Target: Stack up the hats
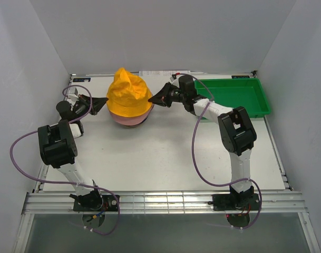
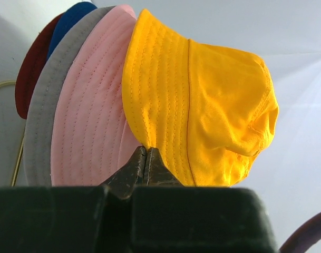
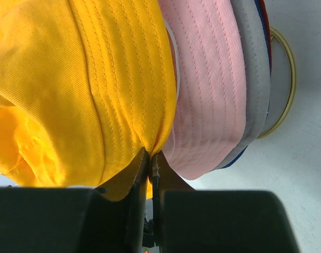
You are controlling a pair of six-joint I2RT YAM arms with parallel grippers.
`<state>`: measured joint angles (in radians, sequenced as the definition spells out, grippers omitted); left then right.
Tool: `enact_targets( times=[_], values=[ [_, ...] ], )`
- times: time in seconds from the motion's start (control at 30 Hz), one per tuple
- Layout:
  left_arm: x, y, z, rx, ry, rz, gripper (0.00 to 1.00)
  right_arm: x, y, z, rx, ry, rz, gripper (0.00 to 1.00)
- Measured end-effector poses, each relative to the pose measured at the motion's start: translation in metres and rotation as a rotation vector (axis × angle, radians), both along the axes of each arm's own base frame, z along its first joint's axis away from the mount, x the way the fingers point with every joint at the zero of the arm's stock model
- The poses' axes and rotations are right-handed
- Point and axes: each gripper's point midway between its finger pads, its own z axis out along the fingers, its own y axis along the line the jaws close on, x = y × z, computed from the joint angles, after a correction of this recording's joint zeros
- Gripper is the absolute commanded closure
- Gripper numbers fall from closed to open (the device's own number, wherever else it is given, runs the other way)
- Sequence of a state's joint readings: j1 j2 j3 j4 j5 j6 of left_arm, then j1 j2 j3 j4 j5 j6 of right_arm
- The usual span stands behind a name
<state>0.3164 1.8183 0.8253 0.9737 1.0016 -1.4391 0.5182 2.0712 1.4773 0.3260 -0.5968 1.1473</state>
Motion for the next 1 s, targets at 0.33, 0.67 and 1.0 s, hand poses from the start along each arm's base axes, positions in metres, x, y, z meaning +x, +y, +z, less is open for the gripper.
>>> enact_targets(
  times=[0.33, 0.67, 1.0],
  values=[
    [0.003, 0.000, -0.024, 0.016, 0.075, 0.019, 1.00, 0.008, -0.001, -0.002, -0.073, -0.047, 0.001, 0.92],
    [0.002, 0.002, -0.063, 0.052, 0.175, 0.022, 1.00, 0.011, -0.004, -0.015, -0.153, -0.079, 0.019, 0.92],
    [0.006, 0.004, -0.066, 0.096, 0.187, 0.006, 1.00, 0.012, -0.007, -0.025, -0.209, -0.119, 0.040, 0.92]
  ],
)
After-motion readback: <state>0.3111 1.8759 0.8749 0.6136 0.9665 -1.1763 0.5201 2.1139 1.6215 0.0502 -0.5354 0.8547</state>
